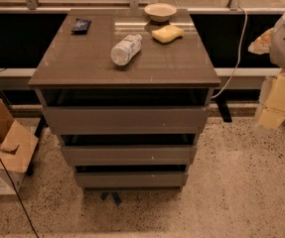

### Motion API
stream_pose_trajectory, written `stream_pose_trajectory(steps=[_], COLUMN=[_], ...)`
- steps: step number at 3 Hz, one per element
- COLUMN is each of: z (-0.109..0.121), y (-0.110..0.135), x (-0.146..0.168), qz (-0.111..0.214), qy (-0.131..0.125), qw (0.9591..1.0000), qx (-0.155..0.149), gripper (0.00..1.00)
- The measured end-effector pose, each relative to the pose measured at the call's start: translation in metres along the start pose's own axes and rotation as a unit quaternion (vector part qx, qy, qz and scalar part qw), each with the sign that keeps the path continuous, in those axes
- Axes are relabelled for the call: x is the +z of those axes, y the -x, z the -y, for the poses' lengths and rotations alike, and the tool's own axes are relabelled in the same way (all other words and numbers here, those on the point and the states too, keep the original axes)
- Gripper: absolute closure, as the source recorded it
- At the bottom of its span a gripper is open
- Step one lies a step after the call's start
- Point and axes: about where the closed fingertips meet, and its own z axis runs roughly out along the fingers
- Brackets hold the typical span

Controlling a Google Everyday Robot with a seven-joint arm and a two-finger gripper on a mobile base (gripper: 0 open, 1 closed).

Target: Open bottom drawer

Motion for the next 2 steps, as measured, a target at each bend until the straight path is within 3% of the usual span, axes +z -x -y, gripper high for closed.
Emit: stream_pose_trajectory(steps=[2], z=[-0.004], y=[0.006], x=[0.012], qz=[-0.002], qy=[-0.008], qw=[0.9999], qx=[-0.014], gripper=[0.00])
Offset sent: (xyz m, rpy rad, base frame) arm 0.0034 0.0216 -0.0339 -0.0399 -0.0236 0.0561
